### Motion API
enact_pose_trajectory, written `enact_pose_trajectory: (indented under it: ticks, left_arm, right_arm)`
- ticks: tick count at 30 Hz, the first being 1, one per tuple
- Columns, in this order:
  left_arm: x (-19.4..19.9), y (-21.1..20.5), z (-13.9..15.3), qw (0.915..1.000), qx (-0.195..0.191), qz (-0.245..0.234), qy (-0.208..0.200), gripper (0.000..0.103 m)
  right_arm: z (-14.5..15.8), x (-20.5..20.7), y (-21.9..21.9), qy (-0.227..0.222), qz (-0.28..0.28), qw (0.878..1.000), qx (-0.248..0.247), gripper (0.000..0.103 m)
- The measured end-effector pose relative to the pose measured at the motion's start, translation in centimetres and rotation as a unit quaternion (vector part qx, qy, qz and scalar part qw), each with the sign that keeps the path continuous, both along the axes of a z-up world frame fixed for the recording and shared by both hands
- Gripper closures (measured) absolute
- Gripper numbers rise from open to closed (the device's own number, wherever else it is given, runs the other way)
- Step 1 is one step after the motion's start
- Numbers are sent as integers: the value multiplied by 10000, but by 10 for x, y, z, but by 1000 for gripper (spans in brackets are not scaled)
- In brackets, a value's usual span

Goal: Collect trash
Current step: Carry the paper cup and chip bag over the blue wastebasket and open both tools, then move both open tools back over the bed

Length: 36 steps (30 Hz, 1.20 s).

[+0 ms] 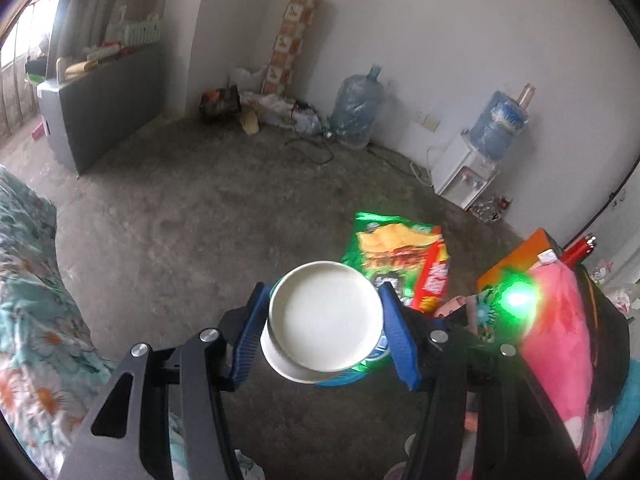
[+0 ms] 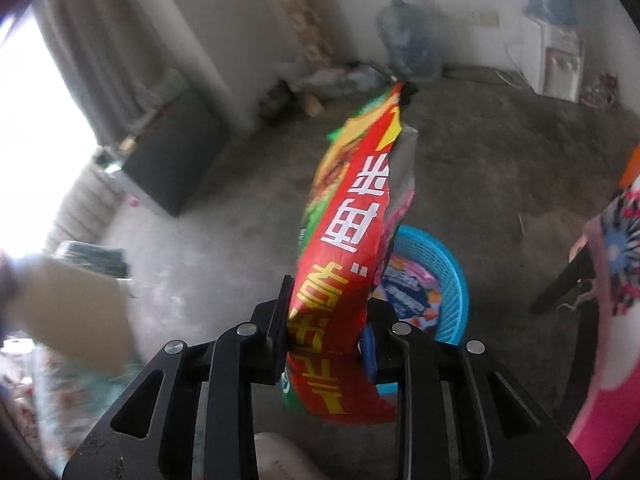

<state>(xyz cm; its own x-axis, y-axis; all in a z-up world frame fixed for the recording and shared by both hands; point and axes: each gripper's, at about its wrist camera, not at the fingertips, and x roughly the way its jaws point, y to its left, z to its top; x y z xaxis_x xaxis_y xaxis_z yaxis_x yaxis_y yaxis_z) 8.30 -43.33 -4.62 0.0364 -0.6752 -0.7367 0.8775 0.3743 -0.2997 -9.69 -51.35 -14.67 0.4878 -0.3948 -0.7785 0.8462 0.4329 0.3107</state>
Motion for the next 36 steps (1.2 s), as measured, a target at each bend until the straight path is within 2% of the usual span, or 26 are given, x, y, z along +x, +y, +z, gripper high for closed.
enact_pose_trajectory:
  ticks: [2, 3, 5, 7, 10, 15, 18, 22, 28, 30, 31, 33, 36]
  left_arm:
    - [4, -10, -13, 9999, 91, 62, 69, 48]
    - [5, -15, -19, 9998, 142, 78, 116, 48]
    - [6, -23, -31, 9994, 267, 114, 182, 48]
    - [6, -29, -43, 9990, 381, 122, 224, 48]
    - [5, -36, -57, 9983, 520, 104, 251, 48]
    - [4, -49, -75, 9970, 658, 93, 393, 48]
    - [3, -49, -76, 9968, 674, 113, 409, 48]
    - [6, -50, -74, 9968, 668, 170, 409, 48]
    - [2, -68, -82, 9949, 663, 214, 724, 48]
    - [3, -80, -92, 9912, 716, 222, 1091, 40]
    - [4, -84, -97, 9894, 780, 246, 1197, 27]
    - [6, -89, -105, 9857, 902, 479, 1341, 25]
    - [6, -83, -100, 9846, 831, 629, 1401, 25]
  right_arm:
    - [-35, 3, -9, 374, -75, 9992, 131, 54]
    - [-62, 4, -14, 699, -137, 9969, 319, 47]
    - [-89, 3, -18, 981, -274, 9924, 692, 47]
    - [-100, -13, -16, 901, -451, 9912, 864, 46]
    - [-97, -30, -13, 867, -614, 9914, 759, 39]
    - [-82, -45, -29, 532, -763, 9927, 770, 39]
    - [-73, -48, -32, 329, -661, 9946, 731, 39]
    - [-74, -39, -45, 41, -592, 9929, 1032, 38]
    - [-53, -44, -43, -255, -673, 9921, 1027, 33]
    - [-47, -48, -41, -343, -761, 9911, 1033, 33]
    - [-45, -52, -41, -383, -816, 9903, 1060, 33]
    - [-43, -56, -39, -427, -864, 9890, 1119, 33]
    - [-41, -60, -38, -455, -913, 9883, 1135, 33]
